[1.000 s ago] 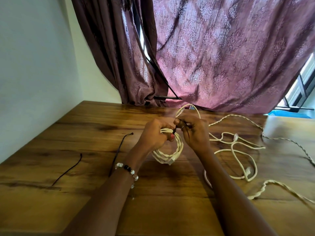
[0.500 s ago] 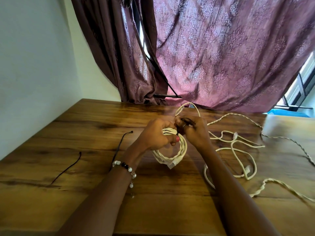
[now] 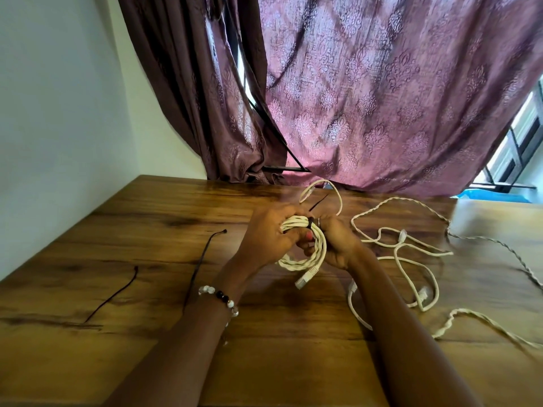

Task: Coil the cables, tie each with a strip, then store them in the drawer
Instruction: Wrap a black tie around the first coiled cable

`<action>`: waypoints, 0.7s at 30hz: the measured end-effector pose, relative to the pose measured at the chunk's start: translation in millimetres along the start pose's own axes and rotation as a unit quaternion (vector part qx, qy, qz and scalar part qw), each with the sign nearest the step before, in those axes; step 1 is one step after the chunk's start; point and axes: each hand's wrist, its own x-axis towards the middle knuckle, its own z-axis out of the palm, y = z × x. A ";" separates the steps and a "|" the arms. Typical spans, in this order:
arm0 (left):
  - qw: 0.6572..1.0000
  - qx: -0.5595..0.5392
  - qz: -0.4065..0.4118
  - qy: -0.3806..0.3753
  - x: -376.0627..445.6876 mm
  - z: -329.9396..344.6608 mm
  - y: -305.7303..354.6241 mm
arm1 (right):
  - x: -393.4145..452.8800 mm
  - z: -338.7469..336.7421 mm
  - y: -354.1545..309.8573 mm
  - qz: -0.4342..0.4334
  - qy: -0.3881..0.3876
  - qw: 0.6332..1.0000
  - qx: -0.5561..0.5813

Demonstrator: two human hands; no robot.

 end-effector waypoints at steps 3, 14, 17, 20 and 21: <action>0.998 0.042 0.031 0.029 0.7 3.8 -4.5 | 0.0 -1.8 0.9 0.014 -0.011 0.999 0.036; 0.981 0.032 -0.149 0.124 4.7 -3.2 -18.2 | 8.9 -8.7 4.6 -0.264 0.344 0.878 -0.204; 0.967 0.013 -0.221 0.125 6.0 -7.0 -23.7 | 2.2 0.3 -6.5 -0.411 0.275 0.827 -0.267; 0.944 -0.043 -0.306 0.115 8.2 -9.4 -23.3 | 3.1 13.5 -1.8 -0.476 0.159 0.735 -0.456; 0.934 -0.061 -0.332 0.115 8.9 -10.4 -22.8 | 6.1 14.3 2.8 -0.486 0.124 0.696 -0.514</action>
